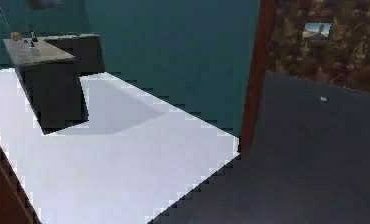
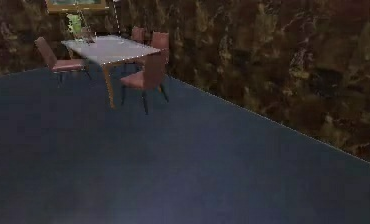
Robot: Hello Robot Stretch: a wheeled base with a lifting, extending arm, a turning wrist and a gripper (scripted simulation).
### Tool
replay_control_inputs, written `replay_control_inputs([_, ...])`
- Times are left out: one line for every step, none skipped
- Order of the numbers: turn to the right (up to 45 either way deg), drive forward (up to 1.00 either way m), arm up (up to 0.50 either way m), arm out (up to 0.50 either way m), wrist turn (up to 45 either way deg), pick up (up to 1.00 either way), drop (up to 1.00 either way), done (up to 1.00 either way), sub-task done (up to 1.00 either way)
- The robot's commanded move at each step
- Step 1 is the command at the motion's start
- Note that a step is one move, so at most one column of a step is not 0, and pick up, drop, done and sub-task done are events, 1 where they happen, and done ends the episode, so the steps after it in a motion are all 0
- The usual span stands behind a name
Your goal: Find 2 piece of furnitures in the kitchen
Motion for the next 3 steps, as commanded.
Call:
replay_control_inputs([0.0,0.75,0.00,0.00,0.0,0.00,0.00,0.00,0.00])
replay_control_inputs([-42.0,0.00,0.00,0.00,0.0,0.00,0.00,0.00,0.00])
replay_control_inputs([0.0,0.70,0.00,0.00,0.0,0.00,0.00,0.00,0.00])
